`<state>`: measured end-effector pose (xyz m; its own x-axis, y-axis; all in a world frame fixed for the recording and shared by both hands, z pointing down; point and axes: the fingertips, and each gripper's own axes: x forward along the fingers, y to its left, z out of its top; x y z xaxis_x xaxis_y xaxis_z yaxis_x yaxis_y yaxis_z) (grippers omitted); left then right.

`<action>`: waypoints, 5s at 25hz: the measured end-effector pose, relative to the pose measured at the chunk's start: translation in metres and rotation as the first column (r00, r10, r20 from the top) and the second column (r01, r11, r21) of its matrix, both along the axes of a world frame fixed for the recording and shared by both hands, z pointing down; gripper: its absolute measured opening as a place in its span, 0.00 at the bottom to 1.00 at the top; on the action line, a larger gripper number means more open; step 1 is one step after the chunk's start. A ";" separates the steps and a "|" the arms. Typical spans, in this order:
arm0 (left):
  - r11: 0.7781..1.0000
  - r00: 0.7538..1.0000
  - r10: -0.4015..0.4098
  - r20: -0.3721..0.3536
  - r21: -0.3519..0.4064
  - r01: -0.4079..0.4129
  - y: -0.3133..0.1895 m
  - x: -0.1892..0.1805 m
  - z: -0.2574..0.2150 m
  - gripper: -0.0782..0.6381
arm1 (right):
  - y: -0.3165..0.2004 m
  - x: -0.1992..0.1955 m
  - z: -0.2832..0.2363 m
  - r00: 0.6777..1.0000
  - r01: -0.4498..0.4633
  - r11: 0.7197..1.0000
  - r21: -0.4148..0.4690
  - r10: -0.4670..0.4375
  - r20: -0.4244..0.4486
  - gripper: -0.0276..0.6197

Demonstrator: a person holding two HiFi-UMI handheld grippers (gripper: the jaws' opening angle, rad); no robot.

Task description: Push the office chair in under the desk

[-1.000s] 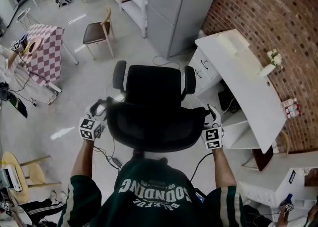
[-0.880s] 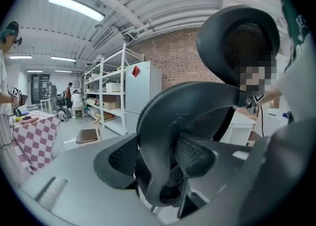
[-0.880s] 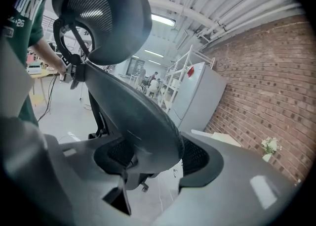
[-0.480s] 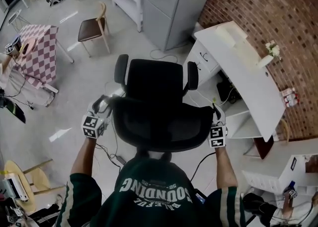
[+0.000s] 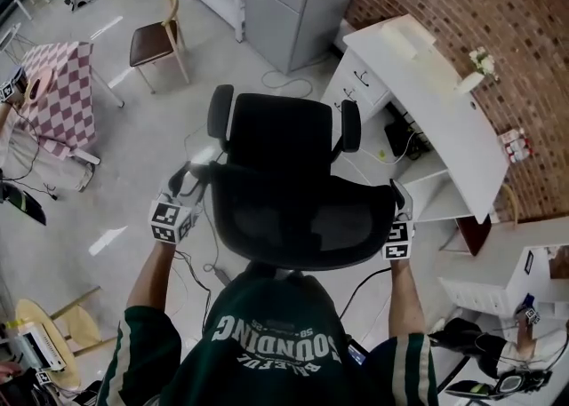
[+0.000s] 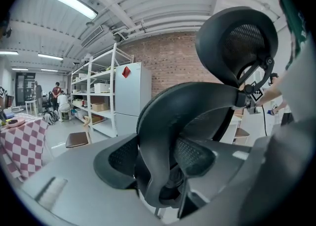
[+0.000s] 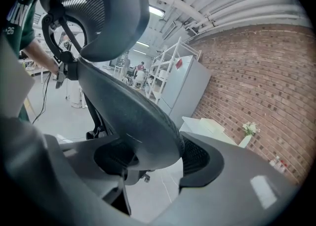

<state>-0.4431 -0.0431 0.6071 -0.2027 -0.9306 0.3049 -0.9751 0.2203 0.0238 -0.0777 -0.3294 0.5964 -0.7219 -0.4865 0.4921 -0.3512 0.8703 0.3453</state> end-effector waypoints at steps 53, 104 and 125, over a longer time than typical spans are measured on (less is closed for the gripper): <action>0.956 0.956 0.292 -0.036 -0.017 -0.292 0.254 0.128 -0.001 0.41 | 0.388 0.205 -0.004 0.940 -0.342 0.939 0.029 0.342 0.020 0.45; 0.847 0.848 0.529 -0.027 -0.047 -0.529 0.038 0.189 0.006 0.41 | 0.298 0.282 -0.003 0.821 -0.570 0.821 -0.011 0.570 0.031 0.45; 0.893 0.894 0.448 -0.036 -0.044 -0.449 -0.089 0.219 0.006 0.40 | 0.151 0.311 -0.002 0.844 -0.535 0.845 -0.009 0.534 0.046 0.45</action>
<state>-0.2237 -0.1324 0.6134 0.2403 -0.9045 0.3522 -0.9699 -0.2385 0.0493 0.2336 -0.1789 0.5944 -0.3708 -0.8051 0.4630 -0.7768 0.5421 0.3205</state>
